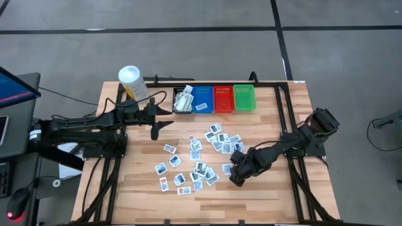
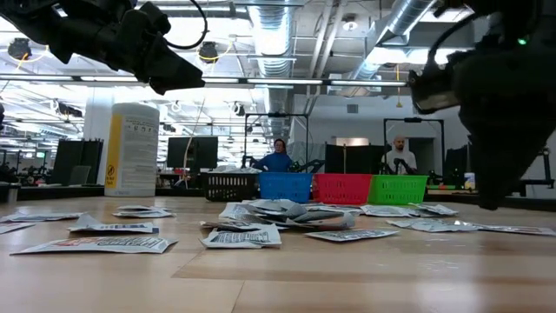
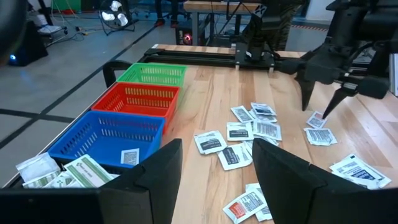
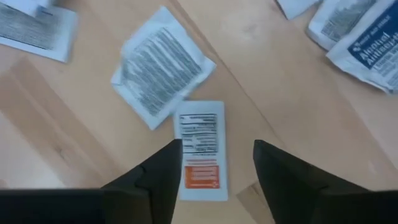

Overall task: Pick & Place First Aid Supplies
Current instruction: Put the orange ointment pack in the blue bin

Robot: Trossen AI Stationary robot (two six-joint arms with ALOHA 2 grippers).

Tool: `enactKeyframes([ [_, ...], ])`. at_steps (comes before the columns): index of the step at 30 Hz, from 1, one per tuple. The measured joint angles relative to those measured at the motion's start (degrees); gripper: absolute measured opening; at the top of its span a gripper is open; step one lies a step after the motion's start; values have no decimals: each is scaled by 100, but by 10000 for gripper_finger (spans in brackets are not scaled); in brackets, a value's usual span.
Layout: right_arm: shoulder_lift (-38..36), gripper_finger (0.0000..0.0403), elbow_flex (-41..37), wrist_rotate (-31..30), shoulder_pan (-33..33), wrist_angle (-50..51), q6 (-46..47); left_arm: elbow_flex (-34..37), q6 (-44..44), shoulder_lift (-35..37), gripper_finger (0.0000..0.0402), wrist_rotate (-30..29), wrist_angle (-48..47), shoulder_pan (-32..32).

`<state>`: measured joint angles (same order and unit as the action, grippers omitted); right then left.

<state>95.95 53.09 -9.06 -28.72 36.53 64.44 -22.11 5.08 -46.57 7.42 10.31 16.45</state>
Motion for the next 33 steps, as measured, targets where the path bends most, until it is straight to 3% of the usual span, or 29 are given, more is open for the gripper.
enactKeyframes([
  [7, 1, 222, -185, 2, -12, -212, -44, 0, 0, -2, 197, 4, 0, 1],
  [16, 284, 224, -166, 15, -45, -671, -785, 0, 0, -2, 197, -2, 0, 2],
  [24, 654, 222, -158, 191, -41, -716, -609, 0, -89, -2, 197, -4, 2, 2],
  [28, 655, 208, -166, 192, -43, -704, -607, 0, -90, -2, 197, -4, 2, 2],
  [33, 650, 155, -125, 208, -39, -598, -605, 0, -108, -2, 197, -6, 2, 2],
])
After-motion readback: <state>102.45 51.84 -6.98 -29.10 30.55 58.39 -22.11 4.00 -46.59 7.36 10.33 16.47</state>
